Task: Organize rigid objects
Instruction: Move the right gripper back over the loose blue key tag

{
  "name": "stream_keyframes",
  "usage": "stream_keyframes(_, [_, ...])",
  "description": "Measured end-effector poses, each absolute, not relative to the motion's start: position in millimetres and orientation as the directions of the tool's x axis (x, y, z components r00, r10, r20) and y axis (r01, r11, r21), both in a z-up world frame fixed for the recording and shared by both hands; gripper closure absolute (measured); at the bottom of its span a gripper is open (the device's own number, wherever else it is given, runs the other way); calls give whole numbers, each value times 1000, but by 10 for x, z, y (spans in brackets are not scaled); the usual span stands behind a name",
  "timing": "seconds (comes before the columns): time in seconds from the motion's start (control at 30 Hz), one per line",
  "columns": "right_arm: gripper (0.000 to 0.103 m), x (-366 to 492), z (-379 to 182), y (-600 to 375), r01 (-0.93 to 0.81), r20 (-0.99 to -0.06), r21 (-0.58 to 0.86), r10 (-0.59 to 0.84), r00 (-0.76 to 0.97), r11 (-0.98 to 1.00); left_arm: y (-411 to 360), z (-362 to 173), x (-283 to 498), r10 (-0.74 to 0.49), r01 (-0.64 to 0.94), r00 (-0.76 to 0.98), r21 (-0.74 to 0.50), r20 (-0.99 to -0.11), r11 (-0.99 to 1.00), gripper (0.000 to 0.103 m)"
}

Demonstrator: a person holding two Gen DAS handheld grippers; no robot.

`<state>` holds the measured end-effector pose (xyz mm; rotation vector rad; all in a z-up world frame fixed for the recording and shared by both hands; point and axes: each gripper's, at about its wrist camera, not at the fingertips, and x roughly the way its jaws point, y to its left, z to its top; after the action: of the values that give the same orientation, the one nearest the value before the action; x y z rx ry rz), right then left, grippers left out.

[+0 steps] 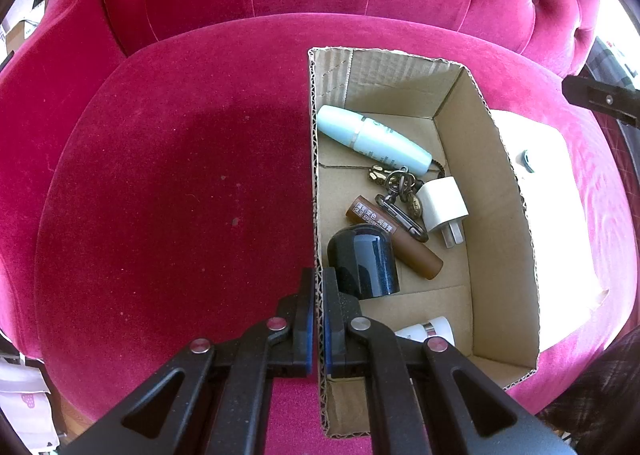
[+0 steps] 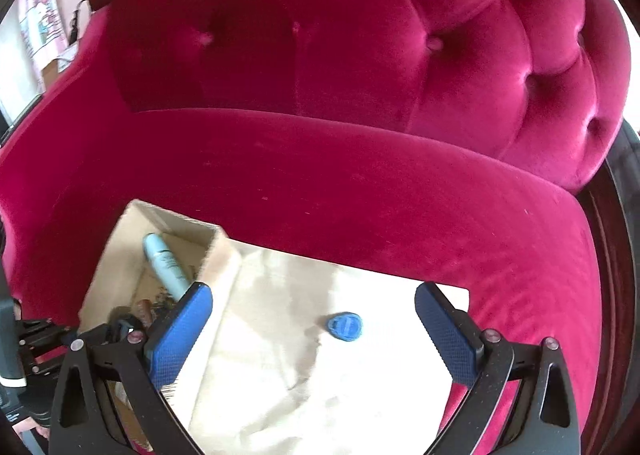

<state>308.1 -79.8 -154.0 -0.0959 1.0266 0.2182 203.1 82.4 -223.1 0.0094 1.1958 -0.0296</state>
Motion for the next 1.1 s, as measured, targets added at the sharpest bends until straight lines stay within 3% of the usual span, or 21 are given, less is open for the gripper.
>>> stream_keyframes(1.1, [0,3176,-2434,-1176,-142,-929,-13,40,368,990,821,-2246,2040,-24,29,363,-15,-931,999,100])
